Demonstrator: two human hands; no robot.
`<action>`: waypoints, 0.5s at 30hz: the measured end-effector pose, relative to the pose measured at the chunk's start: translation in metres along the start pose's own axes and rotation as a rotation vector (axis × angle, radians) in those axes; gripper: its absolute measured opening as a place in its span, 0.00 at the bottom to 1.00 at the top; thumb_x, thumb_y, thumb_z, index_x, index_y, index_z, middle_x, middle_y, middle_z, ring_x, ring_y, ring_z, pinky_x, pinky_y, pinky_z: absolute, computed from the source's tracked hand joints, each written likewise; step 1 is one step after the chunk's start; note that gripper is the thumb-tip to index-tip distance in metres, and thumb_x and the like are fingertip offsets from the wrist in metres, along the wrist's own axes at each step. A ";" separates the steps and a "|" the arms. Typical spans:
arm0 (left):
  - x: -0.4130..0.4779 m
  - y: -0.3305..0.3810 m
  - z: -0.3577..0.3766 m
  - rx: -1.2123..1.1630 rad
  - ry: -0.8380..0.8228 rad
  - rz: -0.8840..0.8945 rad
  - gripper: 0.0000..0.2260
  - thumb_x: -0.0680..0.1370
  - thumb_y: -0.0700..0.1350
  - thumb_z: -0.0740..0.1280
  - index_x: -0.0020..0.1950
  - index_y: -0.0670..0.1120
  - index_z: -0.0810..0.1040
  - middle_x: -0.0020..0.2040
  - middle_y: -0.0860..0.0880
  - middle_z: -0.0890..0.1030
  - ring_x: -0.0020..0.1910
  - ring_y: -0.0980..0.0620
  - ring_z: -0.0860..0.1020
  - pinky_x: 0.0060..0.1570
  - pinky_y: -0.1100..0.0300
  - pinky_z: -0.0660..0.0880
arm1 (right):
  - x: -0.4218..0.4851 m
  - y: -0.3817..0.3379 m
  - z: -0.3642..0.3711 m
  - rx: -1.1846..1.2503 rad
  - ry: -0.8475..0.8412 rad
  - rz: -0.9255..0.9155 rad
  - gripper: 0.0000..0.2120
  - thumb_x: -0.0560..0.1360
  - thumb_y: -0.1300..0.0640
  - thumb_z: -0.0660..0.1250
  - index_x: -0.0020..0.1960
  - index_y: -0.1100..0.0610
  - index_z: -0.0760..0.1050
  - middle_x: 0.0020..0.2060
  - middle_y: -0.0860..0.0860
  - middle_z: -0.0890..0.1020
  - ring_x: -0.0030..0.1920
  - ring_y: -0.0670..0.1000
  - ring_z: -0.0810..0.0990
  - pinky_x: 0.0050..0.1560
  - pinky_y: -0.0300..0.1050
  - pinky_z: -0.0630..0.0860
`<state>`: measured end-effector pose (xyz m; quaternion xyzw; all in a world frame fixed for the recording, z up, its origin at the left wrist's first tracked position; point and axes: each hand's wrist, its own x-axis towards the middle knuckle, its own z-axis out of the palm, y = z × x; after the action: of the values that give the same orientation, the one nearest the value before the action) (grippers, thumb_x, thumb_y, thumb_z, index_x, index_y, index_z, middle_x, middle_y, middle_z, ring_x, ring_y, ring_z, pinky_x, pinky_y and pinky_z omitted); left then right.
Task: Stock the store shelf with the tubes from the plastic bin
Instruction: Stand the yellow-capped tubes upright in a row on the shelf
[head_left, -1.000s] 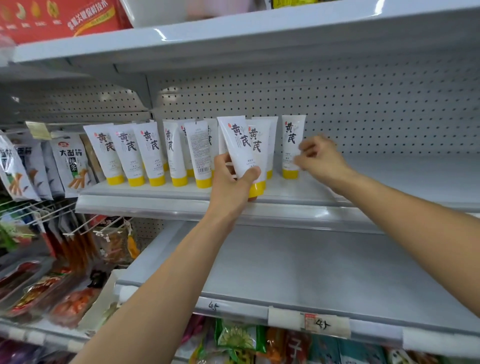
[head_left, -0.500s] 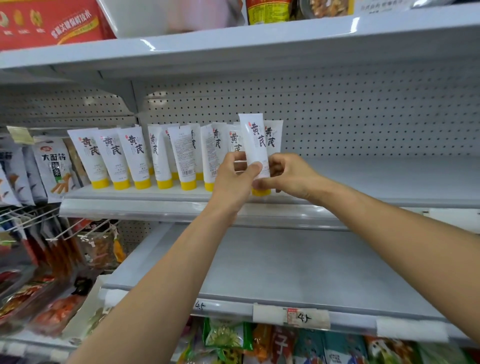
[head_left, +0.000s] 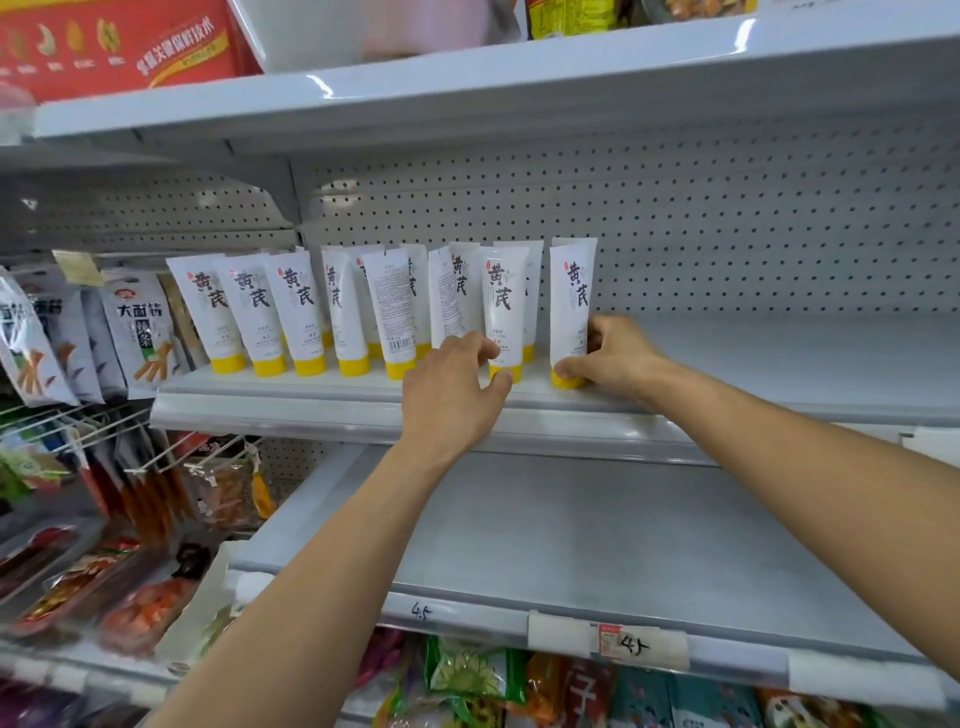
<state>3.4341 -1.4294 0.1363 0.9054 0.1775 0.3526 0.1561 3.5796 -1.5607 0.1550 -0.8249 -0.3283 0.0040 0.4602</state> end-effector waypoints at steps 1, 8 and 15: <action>0.001 -0.001 0.000 0.003 -0.006 -0.001 0.13 0.77 0.53 0.64 0.60 0.51 0.75 0.56 0.52 0.78 0.54 0.50 0.77 0.54 0.50 0.74 | 0.001 0.000 0.001 0.000 0.000 0.005 0.17 0.67 0.61 0.75 0.53 0.55 0.75 0.47 0.51 0.82 0.48 0.51 0.81 0.51 0.45 0.78; 0.006 -0.003 0.003 0.004 -0.027 -0.005 0.13 0.77 0.53 0.64 0.60 0.51 0.75 0.56 0.52 0.78 0.54 0.50 0.77 0.55 0.50 0.74 | 0.009 -0.001 0.004 -0.022 -0.010 0.012 0.18 0.69 0.60 0.74 0.57 0.56 0.74 0.50 0.51 0.81 0.51 0.52 0.80 0.53 0.46 0.77; 0.004 0.003 0.002 0.010 -0.067 0.008 0.14 0.77 0.53 0.65 0.60 0.50 0.75 0.57 0.50 0.78 0.55 0.49 0.77 0.56 0.48 0.74 | 0.002 -0.004 0.003 -0.037 -0.008 0.041 0.19 0.68 0.61 0.74 0.57 0.58 0.73 0.51 0.53 0.81 0.49 0.52 0.80 0.51 0.45 0.76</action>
<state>3.4391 -1.4309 0.1383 0.9182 0.1705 0.3217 0.1561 3.5785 -1.5561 0.1571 -0.8397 -0.3133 0.0105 0.4435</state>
